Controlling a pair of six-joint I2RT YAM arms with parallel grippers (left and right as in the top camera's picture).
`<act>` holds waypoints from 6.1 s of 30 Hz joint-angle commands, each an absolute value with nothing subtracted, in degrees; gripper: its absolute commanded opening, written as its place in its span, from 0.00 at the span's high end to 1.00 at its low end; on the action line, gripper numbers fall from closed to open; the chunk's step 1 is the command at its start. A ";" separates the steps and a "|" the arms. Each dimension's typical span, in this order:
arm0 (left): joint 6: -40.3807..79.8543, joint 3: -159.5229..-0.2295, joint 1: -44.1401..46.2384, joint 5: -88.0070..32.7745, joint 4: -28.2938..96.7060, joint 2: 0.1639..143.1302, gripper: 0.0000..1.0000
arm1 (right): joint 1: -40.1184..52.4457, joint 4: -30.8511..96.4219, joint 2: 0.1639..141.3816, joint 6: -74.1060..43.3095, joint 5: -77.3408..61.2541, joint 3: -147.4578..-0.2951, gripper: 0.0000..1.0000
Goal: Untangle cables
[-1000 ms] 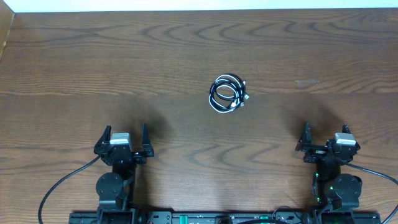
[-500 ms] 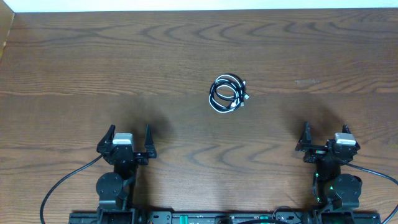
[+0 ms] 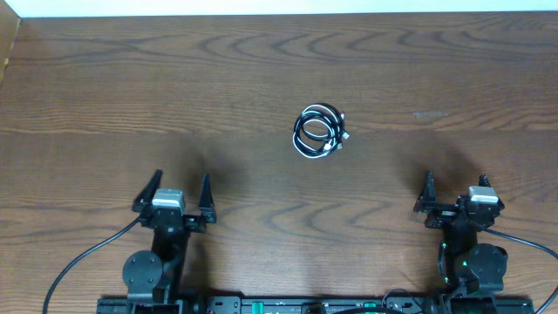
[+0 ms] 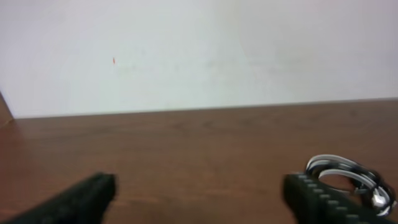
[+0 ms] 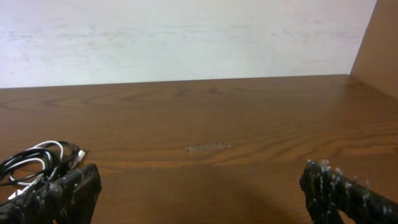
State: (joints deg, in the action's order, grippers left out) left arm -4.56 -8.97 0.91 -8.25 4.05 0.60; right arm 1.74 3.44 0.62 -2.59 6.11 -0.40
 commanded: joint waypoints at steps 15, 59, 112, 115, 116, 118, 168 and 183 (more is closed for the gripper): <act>0.27 -26.61 0.67 -8.32 13.61 16.29 0.00 | 1.93 22.11 5.67 -3.16 4.12 -24.88 0.01; -0.78 -54.54 0.67 -24.84 23.64 55.79 0.02 | 1.93 21.50 56.51 9.93 -35.22 -46.46 0.01; 4.03 -59.27 16.69 -28.51 -5.32 96.53 0.01 | -5.82 50.41 96.77 -3.03 -7.79 -80.88 0.01; 3.97 -59.27 17.74 -27.38 -6.59 99.09 0.01 | -5.85 49.67 97.67 -3.03 -6.96 -80.88 0.01; 3.97 -59.27 18.02 -27.38 -7.05 100.16 0.01 | -5.91 49.43 98.04 -3.31 -7.01 -80.88 0.01; 4.03 -59.27 18.28 -27.38 -7.77 101.69 0.01 | -5.96 49.06 98.48 -3.73 -7.14 -80.88 0.01; 7.60 -59.27 26.17 -7.22 -0.05 107.24 0.28 | -5.91 49.74 99.46 -8.10 -5.19 -80.84 0.01; 7.60 -59.27 26.24 -8.51 -2.04 110.10 0.27 | -5.91 49.71 99.46 -8.08 -5.52 -80.84 0.01</act>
